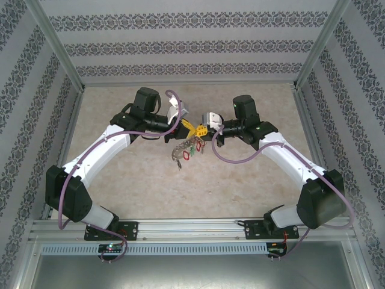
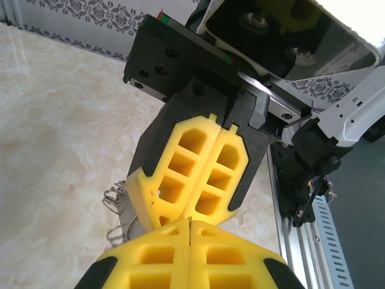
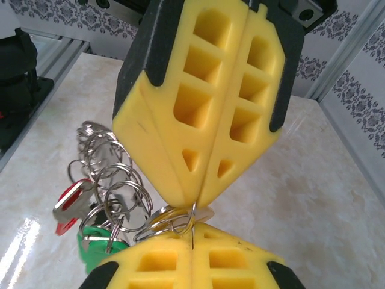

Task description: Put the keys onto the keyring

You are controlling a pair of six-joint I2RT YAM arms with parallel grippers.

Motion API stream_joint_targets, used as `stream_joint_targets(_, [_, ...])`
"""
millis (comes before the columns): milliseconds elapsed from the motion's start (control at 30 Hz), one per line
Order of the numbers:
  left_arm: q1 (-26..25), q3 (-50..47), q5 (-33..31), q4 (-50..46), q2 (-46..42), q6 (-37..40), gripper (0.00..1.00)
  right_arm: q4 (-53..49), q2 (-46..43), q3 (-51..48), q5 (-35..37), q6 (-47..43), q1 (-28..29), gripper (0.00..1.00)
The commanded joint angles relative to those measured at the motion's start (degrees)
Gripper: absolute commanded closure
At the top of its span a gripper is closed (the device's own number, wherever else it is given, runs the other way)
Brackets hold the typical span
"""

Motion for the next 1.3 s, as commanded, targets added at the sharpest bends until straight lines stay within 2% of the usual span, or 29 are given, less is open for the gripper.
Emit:
stream_joint_targets(0, [-0.6, 0.0, 2.5, 2.7, -0.4, 1.3, 1.0, 1.5, -0.3, 0.6, -4.5, 0.3, 0.6, 1.0])
stream_joint_targets(133, [-0.6, -0.6, 2.3, 2.8, -0.7, 1.6, 1.0, 2.0, -0.3, 0.1, -4.4, 2.3, 0.4, 1.0])
stream_joint_targets(400, [-0.6, -3.2, 1.8, 3.8, -1.9, 4.1, 1.0, 7.2, 0.8, -1.5, -4.0, 16.8, -0.6, 1.0])
stream_joint_targets(767, [-0.6, -7.3, 0.6, 5.3, -2.4, 8.3, 1.0, 11.2, 2.4, -3.1, -3.4, 29.6, -1.5, 1.0])
stream_joint_targets(933, [-0.5, -9.8, -0.8, 5.9, -0.8, 9.4, 1.0, 12.3, 2.3, -5.3, 2.0, 32.8, -2.1, 1.0])
stream_joint_targets(1033, [-0.6, -11.3, -0.8, 7.6, 0.4, 8.5, 1.0, 14.4, 0.3, -8.4, 2.8, 33.9, -3.7, 0.92])
stream_joint_targets(1133, [-0.5, -12.4, -1.0, 9.2, 0.8, 7.3, 1.0, 13.6, -3.9, -12.6, 4.1, 29.8, -4.3, 0.75])
stream_joint_targets(1267, [-0.4, -12.5, -1.4, 9.4, 1.5, 7.0, 1.0, 13.6, -8.1, -17.8, 2.9, 26.5, -3.5, 0.72])
